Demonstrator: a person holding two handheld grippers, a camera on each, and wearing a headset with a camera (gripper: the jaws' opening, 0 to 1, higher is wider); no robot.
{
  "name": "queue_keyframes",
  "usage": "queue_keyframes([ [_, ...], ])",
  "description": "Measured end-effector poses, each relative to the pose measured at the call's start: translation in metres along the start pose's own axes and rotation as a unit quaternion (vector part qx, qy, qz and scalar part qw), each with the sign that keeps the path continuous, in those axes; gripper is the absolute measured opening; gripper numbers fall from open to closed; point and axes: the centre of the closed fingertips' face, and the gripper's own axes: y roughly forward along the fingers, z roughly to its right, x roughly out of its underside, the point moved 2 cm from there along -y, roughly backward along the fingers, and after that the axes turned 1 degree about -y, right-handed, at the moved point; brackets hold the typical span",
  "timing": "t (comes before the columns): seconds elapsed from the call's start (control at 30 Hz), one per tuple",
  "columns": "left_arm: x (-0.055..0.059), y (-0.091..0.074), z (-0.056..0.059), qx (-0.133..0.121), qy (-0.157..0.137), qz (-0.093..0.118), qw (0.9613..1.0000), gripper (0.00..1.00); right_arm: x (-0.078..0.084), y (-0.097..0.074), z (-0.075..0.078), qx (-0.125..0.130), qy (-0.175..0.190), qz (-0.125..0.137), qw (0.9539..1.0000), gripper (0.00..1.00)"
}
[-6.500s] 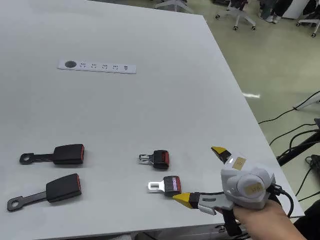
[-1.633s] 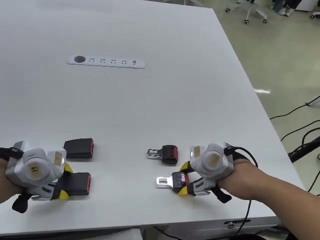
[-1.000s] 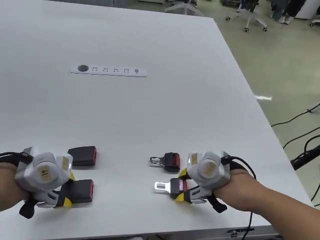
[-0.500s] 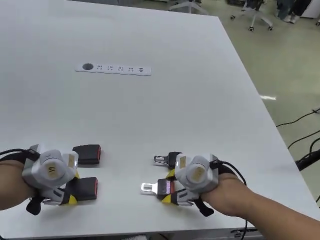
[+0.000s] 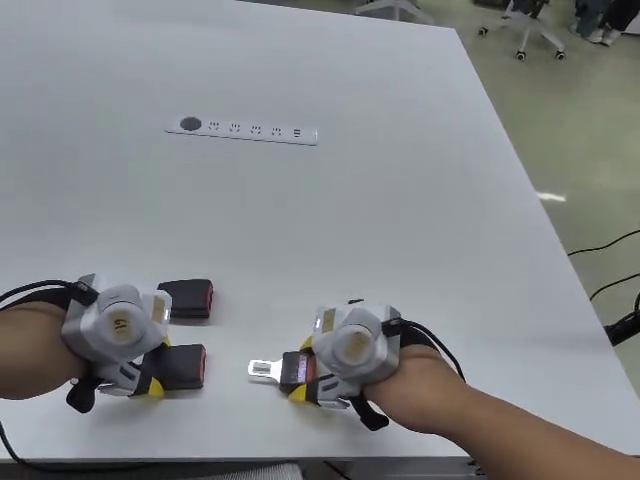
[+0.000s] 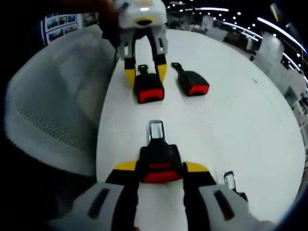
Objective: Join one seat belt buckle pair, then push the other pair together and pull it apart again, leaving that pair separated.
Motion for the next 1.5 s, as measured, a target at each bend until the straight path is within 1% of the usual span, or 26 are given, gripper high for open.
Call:
queue_keyframes([
  [0.07,0.000,0.000,0.000,0.001,0.002,0.000,1.0000,0.33,-0.007,0.004,-0.003,-0.007,-0.010,-0.002,0.9999,0.35],
  [0.13,0.000,0.000,0.000,0.001,0.004,-0.002,1.0000,0.33,-0.013,0.009,-0.001,-0.009,-0.005,-0.005,0.9999,0.35],
  [0.27,0.001,0.002,-0.001,0.003,0.007,-0.005,1.0000,0.33,-0.022,0.016,-0.003,-0.012,-0.016,-0.013,0.9997,0.35],
  [0.37,0.002,0.003,-0.003,0.003,0.007,-0.007,0.9999,0.33,-0.028,0.020,-0.003,-0.013,-0.022,-0.019,0.9995,0.35],
  [0.53,0.004,0.004,-0.003,0.003,0.007,-0.011,0.9999,0.33,-0.036,0.026,-0.002,-0.014,-0.019,-0.027,0.9993,0.35],
  [0.67,0.004,0.005,-0.004,0.004,0.009,-0.012,0.9999,0.33,-0.039,0.028,-0.002,-0.014,-0.029,-0.032,0.9990,0.35],
  [0.77,0.005,0.005,-0.004,0.004,0.011,-0.015,0.9998,0.33,-0.042,0.026,-0.003,-0.015,-0.028,-0.023,0.9992,0.35],
  [0.87,0.004,0.006,-0.004,0.005,0.014,-0.017,0.9997,0.33,-0.040,0.029,-0.004,-0.015,-0.035,-0.022,0.9990,0.35],
  [0.93,0.005,0.006,-0.005,0.007,0.017,-0.014,0.9997,0.33,-0.043,0.031,-0.003,-0.018,-0.039,-0.009,0.9991,0.35],
  [1.0,0.005,0.006,-0.005,0.008,0.017,-0.011,0.9998,0.33,-0.043,0.032,-0.003,-0.019,-0.038,-0.006,0.9991,0.34],
  [1.1,0.004,0.006,-0.004,0.010,0.024,-0.008,0.9996,0.33,-0.050,0.035,-0.006,-0.018,-0.044,0.004,0.9989,0.34],
  [1.13,0.004,0.006,-0.004,0.011,0.027,-0.010,0.9995,0.33,-0.049,0.035,-0.005,-0.014,-0.049,-0.003,0.9987,0.33],
  [1.3,0.003,0.006,-0.004,0.016,0.040,-0.006,0.9990,0.32,-0.051,0.036,-0.004,-0.020,-0.045,-0.002,0.9988,0.32],
  [1.33,0.003,0.006,-0.005,0.018,0.044,-0.005,0.9989,0.32,-0.052,0.037,-0.004,-0.020,-0.051,-0.004,0.9985,0.32],
  [1.47,0.004,0.007,-0.006,0.018,0.042,-0.008,0.9989,0.32,-0.059,0.040,-0.007,-0.017,-0.048,-0.006,0.9987,0.32],
  [1.5,0.004,0.007,-0.006,0.018,0.042,-0.009,0.9989,0.32,-0.061,0.041,-0.008,-0.018,-0.047,-0.002,0.9987,0.32],
])
